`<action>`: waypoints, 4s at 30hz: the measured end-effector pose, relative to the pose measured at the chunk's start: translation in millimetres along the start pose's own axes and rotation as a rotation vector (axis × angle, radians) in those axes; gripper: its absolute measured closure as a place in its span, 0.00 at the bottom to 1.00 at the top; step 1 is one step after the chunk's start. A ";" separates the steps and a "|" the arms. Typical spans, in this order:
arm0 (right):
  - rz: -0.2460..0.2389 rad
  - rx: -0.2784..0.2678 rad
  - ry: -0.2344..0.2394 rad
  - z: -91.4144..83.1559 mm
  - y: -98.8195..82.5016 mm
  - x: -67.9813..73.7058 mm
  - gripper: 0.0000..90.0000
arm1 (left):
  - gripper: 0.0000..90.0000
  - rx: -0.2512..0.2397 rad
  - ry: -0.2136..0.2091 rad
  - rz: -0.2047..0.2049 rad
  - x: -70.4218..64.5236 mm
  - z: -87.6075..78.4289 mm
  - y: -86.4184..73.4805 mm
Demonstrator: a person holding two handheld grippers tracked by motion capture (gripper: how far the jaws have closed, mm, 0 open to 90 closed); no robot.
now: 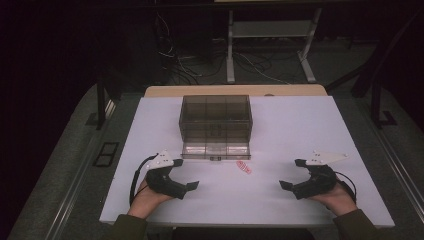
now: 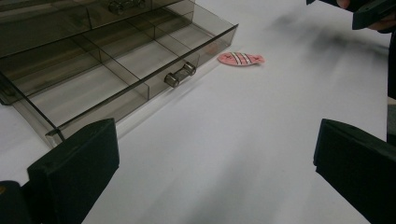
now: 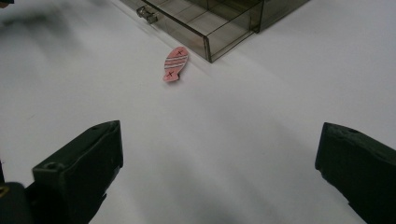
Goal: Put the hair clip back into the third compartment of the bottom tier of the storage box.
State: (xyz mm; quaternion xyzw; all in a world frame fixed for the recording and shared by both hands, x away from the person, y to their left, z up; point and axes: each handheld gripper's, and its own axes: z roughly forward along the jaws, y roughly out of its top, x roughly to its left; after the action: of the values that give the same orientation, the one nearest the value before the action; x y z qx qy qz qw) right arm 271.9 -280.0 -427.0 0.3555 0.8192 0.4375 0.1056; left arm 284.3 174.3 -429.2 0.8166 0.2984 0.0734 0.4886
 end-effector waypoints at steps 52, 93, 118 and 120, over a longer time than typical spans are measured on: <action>-0.005 0.015 0.044 28.3 32.8 -0.4 0.00 | 0.00 -0.021 -0.015 -0.016 -3.0 0.8 0.4; -0.027 0.056 0.063 51.1 54.4 3.9 0.00 | 0.00 -0.014 -0.008 -0.012 -4.5 -0.5 0.1; -0.006 0.034 0.077 70.2 75.6 -3.3 0.00 | 0.00 -0.025 -0.010 -0.012 -5.9 -0.5 0.8; -0.009 0.031 0.077 71.1 76.3 -3.9 0.00 | 0.00 -0.025 -0.011 -0.009 -6.0 -0.4 1.1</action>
State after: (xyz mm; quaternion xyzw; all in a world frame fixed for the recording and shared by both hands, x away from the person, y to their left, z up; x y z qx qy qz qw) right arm 346.5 -209.2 -409.4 0.3365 0.8310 0.4374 0.0705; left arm 279.7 170.9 -427.0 0.8095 0.2986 0.0705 0.5005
